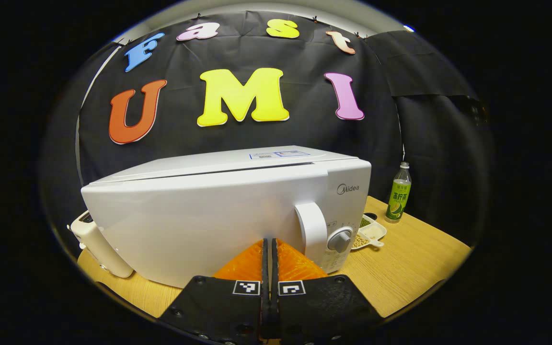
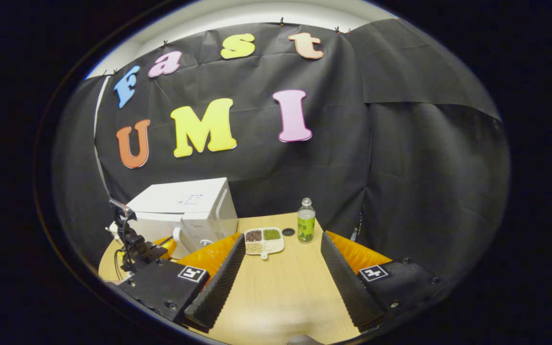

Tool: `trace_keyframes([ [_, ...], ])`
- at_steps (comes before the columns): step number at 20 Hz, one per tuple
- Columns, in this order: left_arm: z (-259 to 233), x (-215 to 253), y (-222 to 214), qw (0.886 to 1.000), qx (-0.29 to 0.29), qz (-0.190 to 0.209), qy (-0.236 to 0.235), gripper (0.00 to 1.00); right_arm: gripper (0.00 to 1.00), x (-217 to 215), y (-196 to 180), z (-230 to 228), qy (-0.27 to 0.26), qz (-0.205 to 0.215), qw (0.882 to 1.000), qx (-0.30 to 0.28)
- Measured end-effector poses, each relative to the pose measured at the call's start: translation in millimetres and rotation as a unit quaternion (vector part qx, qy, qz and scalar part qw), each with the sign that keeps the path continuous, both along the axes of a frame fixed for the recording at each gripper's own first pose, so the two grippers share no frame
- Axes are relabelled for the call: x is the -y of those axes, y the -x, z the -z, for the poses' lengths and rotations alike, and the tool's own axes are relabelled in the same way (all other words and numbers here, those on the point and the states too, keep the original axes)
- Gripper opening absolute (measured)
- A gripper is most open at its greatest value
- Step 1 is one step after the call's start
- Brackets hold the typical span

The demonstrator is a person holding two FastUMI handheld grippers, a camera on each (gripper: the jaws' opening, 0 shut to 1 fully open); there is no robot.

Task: Open the microwave oven with the left hand, put the food in, and close the microwave oven.

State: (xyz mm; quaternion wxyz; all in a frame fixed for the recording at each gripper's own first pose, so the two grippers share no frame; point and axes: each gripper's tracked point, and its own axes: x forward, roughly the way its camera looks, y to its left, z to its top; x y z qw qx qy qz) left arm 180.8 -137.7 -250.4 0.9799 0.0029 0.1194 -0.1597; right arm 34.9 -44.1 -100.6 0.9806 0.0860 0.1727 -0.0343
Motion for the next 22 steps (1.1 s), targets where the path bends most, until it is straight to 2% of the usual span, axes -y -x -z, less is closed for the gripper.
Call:
trace_keyframes([
  [2,-2,1,-2,1.0,0.004,0.001,0.0,0.0,1.0,-1,0,0,-0.002,-0.001,1.0,0.0],
  [3,-1,-1,-4,1.0,0.004,-0.003,-0.001,0.0,0.92,-1,0,0,-0.003,-0.002,1.0,0.0],
  [4,1,-1,-8,1.0,-0.001,-0.006,0.0,0.0,0.92,-2,0,-1,-0.002,-0.002,1.0,0.001],
  [5,-2,-1,-6,1.0,0.0,-0.007,0.01,0.0,1.0,-3,1,-2,-0.002,-0.003,1.0,0.002],
  [6,-2,2,-11,1.0,-0.01,-0.009,0.017,0.0,0.92,-4,0,-3,-0.002,-0.004,1.0,0.003],
  [8,-2,6,-9,1.0,-0.016,-0.013,0.016,0.0,0.92,-7,1,-3,-0.003,-0.006,1.0,0.004],
  [9,-2,6,-4,1.0,-0.014,-0.012,0.009,0.0,1.0,-10,1,-5,-0.003,-0.009,1.0,0.005],
  [14,-26,-7,24,1.0,0.005,-0.016,-0.008,0.0,1.0,-16,10,-16,0.012,-0.016,1.0,0.023],
  [15,-26,-5,34,1.0,0.002,-0.003,-0.011,0.07,0.92,-17,12,-16,0.014,-0.016,0.999,0.026],
  [16,-27,-5,44,1.0,0.004,0.002,-0.015,0.37,0.92,-19,14,-18,0.017,-0.017,0.999,0.029],
  [17,-34,-14,55,1.0,0.009,-0.002,-0.026,0.67,1.0,-20,17,-18,0.021,-0.017,0.999,0.032],
  [18,-38,-22,64,0.999,0.012,-0.011,-0.04,0.97,1.0,-22,19,-19,0.025,-0.019,0.999,0.038],
  [19,-43,-27,74,0.999,0.012,-0.019,-0.048,0.96,1.0,-26,22,-20,0.032,-0.022,0.998,0.041],
  [22,-79,-35,112,0.999,0.023,-0.015,-0.032,0.96,1.0,-38,31,-21,0.043,-0.034,0.997,0.054],
])
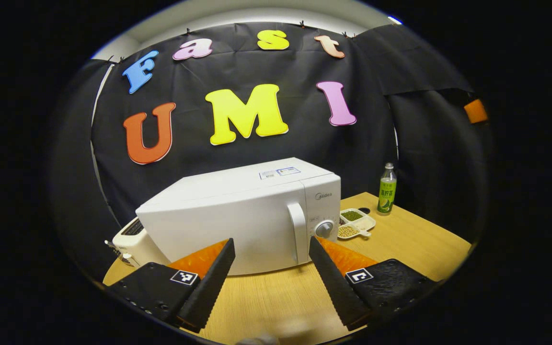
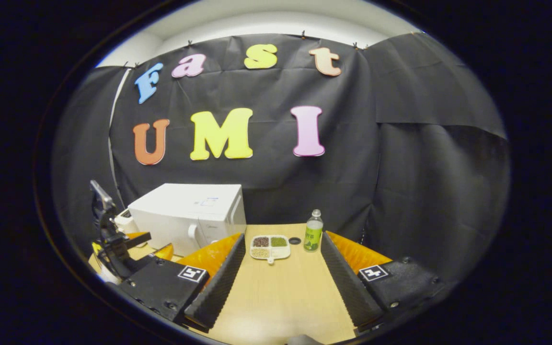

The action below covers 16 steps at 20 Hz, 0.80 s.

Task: Open the microwave oven with the left hand, put the food in, and close the microwave oven.

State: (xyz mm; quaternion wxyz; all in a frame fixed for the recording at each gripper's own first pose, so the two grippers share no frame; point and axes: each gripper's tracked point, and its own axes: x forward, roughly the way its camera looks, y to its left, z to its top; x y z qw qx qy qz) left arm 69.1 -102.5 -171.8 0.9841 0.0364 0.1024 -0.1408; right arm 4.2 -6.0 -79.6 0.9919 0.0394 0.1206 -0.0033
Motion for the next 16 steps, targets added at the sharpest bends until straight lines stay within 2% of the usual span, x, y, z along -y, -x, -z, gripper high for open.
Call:
trace_keyframes([
  [1,-16,-6,12,1.0,0.009,0.001,0.003,0.96,0.92,-5,4,-1,-0.003,-0.004,1.0,0.004],
  [6,-98,-47,67,0.998,0.054,-0.009,0.035,0.96,0.92,-28,19,-18,-0.016,-0.016,0.999,0.031],
  [7,-110,-58,76,0.997,0.059,-0.014,0.037,0.96,1.0,-34,22,-24,-0.016,-0.02,0.999,0.039],
  [8,-122,-70,84,0.997,0.066,-0.022,0.035,0.96,0.92,-39,25,-29,-0.014,-0.024,0.999,0.045],
  [10,-144,-92,97,0.995,0.082,-0.037,0.032,0.96,0.92,-48,30,-41,-0.012,-0.032,0.998,0.058],
  [16,-193,-135,121,0.989,0.104,-0.084,0.065,0.96,0.92,-72,41,-78,-0.019,-0.043,0.995,0.091],
])
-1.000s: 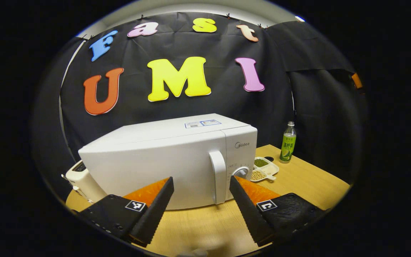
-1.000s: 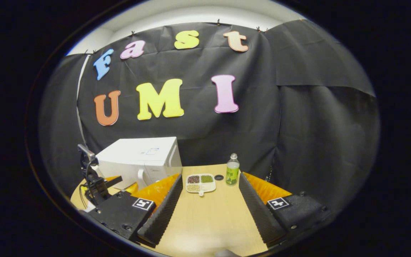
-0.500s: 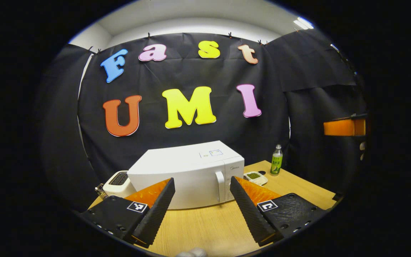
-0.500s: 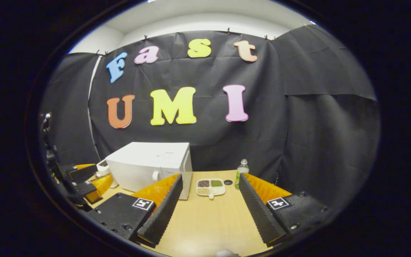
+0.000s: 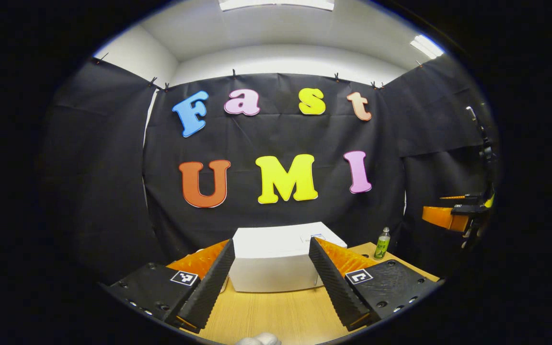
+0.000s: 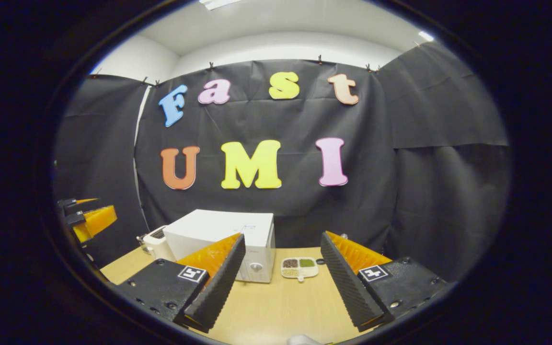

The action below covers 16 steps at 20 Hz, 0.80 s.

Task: Open the microwave oven with the left hand, put the food in, and close the microwave oven.

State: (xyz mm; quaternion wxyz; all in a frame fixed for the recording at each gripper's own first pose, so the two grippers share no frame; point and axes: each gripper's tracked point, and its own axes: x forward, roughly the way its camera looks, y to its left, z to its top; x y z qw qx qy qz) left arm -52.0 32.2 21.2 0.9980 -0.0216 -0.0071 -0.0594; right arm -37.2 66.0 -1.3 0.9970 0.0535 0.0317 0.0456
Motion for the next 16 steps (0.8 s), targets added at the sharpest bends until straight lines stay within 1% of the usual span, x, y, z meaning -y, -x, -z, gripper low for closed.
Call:
trace_keyframes([
  [4,-13,-14,6,1.0,0.01,-0.016,0.002,0.96,0.92,-7,6,-15,0.007,0.0,1.0,0.016],
  [8,-17,-17,8,1.0,0.016,-0.018,0.005,0.96,0.92,-12,10,-20,0.007,-0.001,1.0,0.016],
  [9,-16,-16,8,1.0,0.017,-0.019,0.002,0.96,1.0,-12,11,-20,0.006,0.0,1.0,0.015],
  [10,-17,-17,9,1.0,0.019,-0.019,-0.001,0.96,1.0,-11,12,-21,0.007,0.001,1.0,0.015],
  [11,-17,-18,7,1.0,0.019,-0.019,-0.001,0.96,0.92,-11,12,-21,0.007,0.002,1.0,0.014],
  [12,-18,-16,7,1.0,0.02,-0.016,0.002,0.96,1.0,-10,13,-21,0.008,0.003,1.0,0.014],
  [13,-18,-15,7,1.0,0.02,-0.014,0.005,0.95,0.92,-9,13,-22,0.007,0.004,1.0,0.014],
  [14,-19,-15,6,1.0,0.019,-0.013,0.006,0.96,1.0,-8,13,-22,0.007,0.006,1.0,0.013],
  [16,-18,-15,5,1.0,0.019,-0.01,0.005,0.96,1.0,-7,12,-23,0.007,0.008,1.0,0.014],
])
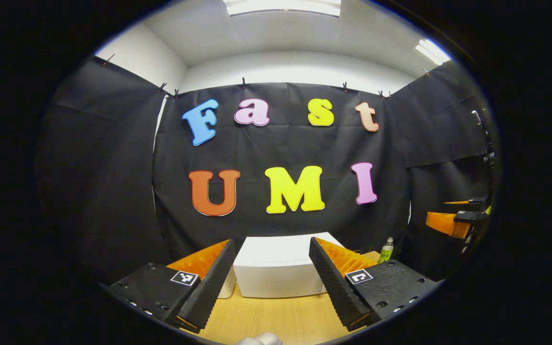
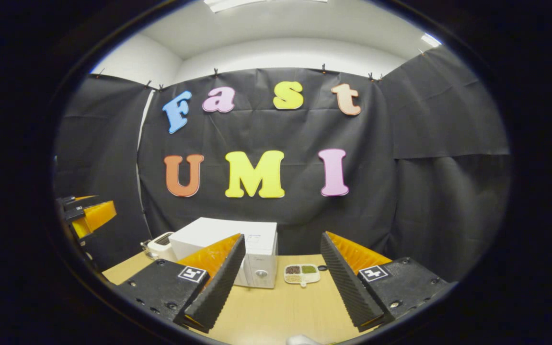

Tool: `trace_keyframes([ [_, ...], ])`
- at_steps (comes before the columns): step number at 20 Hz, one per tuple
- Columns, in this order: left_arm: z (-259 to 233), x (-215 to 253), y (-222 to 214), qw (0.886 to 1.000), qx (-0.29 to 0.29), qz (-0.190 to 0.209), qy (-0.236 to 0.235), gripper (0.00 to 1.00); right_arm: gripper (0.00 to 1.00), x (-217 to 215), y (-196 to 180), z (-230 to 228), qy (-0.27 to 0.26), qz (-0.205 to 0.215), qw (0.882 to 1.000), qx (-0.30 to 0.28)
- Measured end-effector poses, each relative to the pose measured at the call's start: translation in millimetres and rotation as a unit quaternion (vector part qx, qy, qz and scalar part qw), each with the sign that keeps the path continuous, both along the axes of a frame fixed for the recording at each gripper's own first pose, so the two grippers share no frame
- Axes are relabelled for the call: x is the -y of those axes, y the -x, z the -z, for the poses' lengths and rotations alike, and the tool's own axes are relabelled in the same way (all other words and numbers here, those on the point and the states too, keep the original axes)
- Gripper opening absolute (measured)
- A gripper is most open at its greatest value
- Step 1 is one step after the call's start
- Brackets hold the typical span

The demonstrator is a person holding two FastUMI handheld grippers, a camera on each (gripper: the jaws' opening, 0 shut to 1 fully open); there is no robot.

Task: Open the microwave oven with the left hand, put the food in, and close the microwave oven.

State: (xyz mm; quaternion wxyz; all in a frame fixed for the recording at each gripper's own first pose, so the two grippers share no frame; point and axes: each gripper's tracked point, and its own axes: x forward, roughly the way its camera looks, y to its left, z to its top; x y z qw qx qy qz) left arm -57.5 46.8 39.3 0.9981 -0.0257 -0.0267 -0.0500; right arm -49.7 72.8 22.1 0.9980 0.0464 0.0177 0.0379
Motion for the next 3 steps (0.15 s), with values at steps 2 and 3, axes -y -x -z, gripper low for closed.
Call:
trace_keyframes([
  [2,-1.8,-0.5,-1.6,1.0,0.003,0.0,-0.002,0.96,0.92,-0.8,-0.7,-1.5,0.001,0.0,1.0,0.001],
  [3,-2.3,-1.5,-2.4,1.0,0.003,-0.001,-0.002,0.96,0.92,-0.5,-1.3,-2.1,0.001,0.001,1.0,0.002],
])
